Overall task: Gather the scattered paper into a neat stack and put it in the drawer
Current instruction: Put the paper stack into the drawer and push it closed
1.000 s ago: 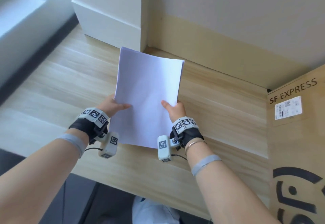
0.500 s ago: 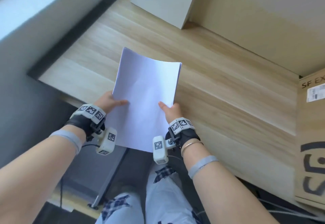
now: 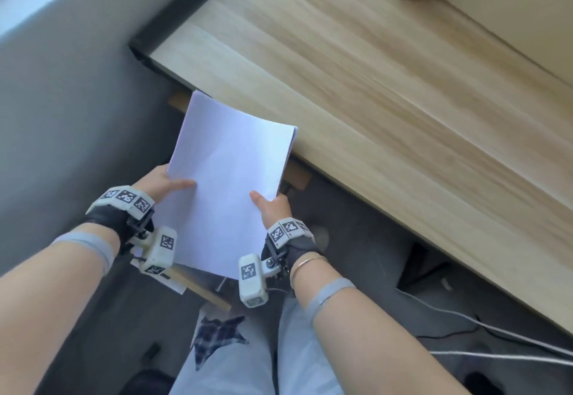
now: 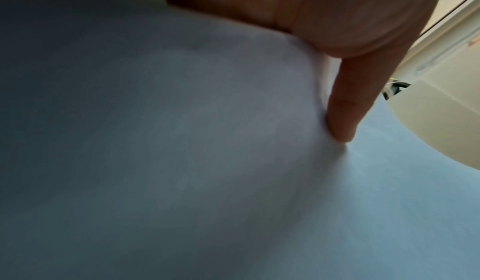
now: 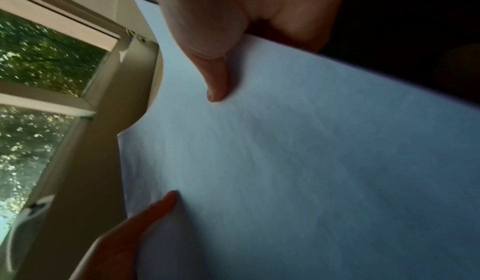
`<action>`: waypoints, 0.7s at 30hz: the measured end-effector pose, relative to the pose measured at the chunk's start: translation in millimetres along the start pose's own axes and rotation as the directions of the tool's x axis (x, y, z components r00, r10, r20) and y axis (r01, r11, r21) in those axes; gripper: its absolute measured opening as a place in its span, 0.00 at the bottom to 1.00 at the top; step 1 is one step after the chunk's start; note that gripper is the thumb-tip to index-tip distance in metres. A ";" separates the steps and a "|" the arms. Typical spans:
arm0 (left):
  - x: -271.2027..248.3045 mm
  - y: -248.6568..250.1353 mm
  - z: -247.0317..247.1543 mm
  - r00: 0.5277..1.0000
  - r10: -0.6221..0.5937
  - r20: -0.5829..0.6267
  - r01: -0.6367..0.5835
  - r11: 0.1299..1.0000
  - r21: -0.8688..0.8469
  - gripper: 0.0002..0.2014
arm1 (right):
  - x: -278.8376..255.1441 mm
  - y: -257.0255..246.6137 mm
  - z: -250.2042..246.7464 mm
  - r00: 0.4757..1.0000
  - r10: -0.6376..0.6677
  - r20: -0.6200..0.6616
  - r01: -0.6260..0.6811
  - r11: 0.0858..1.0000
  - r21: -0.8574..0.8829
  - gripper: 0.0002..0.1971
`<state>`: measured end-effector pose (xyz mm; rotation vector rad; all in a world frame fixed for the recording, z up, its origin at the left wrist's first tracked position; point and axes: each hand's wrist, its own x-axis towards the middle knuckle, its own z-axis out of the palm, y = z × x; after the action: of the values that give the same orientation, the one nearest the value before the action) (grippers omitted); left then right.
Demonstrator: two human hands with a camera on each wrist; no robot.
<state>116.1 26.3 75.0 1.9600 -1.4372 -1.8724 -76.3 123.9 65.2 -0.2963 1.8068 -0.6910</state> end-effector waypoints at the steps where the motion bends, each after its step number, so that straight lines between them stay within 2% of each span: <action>1: 1.0 -9.8 -3.3 1.000 -0.022 -0.004 0.022 1.000 -0.007 0.11 | 0.5 7.0 7.7 1.000 0.016 0.012 -0.016 1.000 -0.025 0.23; 5: -0.5 -41.3 -9.8 0.991 -0.133 0.030 0.133 0.991 -0.002 0.09 | 0.7 30.1 26.6 0.996 0.060 0.065 -0.047 0.983 -0.177 0.24; 8: 4.4 -56.0 -10.2 0.981 -0.184 0.067 0.183 0.983 0.020 0.11 | 5.9 41.1 33.9 0.994 0.083 0.076 -0.062 0.967 -0.248 0.25; 11: 18.5 -65.6 -8.0 0.974 -0.222 0.047 0.218 0.973 0.077 0.14 | 17.7 49.0 37.9 0.992 0.095 0.078 -0.066 0.948 -0.310 0.22; 15: 42.9 -69.0 -2.1 0.970 -0.244 0.026 0.238 0.961 0.141 0.16 | 36.6 53.0 39.7 0.991 0.107 0.075 -0.072 0.925 -0.374 0.20; 21: 87.8 -72.1 9.2 0.980 -0.200 0.006 0.194 0.956 0.222 0.17 | 71.9 61.5 45.1 0.987 0.149 0.064 -0.107 0.896 -0.430 0.18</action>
<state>132.5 15.0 -37.1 2.2644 -1.5717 -1.8956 -50.9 121.6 -36.4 -0.4864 1.8549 -0.1765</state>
